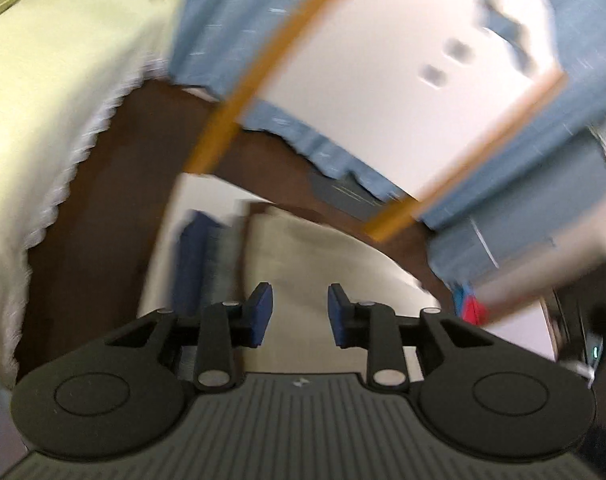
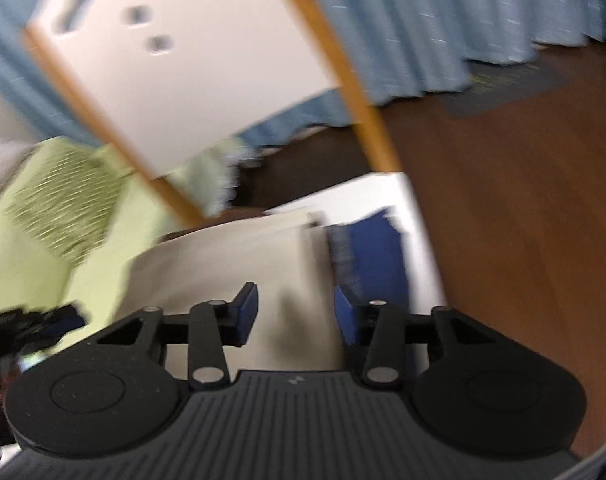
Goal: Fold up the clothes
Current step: 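Carry the folded shirt with both grippers to the clothes stack on the white chair, then lower the shirt onto the stack and open both grippers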
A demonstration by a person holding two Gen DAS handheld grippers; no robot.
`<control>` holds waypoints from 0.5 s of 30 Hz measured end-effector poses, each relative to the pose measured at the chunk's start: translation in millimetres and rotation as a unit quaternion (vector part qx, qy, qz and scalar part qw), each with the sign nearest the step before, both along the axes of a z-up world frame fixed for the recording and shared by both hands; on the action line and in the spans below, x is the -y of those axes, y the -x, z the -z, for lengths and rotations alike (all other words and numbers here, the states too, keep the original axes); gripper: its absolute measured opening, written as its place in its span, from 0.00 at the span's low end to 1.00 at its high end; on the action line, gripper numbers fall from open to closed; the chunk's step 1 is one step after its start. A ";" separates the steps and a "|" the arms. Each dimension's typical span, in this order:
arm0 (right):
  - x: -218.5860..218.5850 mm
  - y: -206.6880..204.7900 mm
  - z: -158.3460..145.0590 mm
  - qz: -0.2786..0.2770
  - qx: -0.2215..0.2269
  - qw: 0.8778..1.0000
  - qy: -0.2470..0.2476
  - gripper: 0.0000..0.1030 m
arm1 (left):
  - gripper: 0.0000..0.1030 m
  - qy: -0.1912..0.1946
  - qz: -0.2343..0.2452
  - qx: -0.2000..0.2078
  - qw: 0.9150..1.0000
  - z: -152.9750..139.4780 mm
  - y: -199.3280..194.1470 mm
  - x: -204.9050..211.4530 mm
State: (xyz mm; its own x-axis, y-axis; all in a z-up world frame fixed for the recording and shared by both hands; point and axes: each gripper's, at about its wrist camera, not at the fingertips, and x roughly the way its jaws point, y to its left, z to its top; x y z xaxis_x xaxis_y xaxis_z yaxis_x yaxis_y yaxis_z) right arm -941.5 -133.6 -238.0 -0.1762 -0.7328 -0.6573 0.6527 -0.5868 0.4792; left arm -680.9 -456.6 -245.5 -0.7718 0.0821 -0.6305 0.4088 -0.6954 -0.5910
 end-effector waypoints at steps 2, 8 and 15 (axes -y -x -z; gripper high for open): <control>8.8 -18.9 5.2 -0.039 -0.019 0.999 -0.009 0.21 | 0.33 0.000 0.019 0.015 1.000 15.6 10.1 -10.9; 22.7 -43.6 41.5 -0.074 -0.063 0.992 -0.084 0.18 | 0.05 0.007 -0.013 0.029 0.999 65.0 -1.3 -8.6; 23.7 -61.5 15.6 -0.101 -0.140 0.978 -0.115 0.19 | 0.08 0.112 -0.006 0.044 0.993 27.2 -7.3 -36.0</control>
State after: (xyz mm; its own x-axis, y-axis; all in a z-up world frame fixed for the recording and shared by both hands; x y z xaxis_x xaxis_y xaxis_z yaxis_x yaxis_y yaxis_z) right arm -880.0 -157.2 -253.6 -0.2391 -0.6104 -0.7552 0.8537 -0.5027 0.1360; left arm -673.5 -420.6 -272.7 -0.7126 -0.0768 -0.6973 0.4608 -0.8008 -0.3827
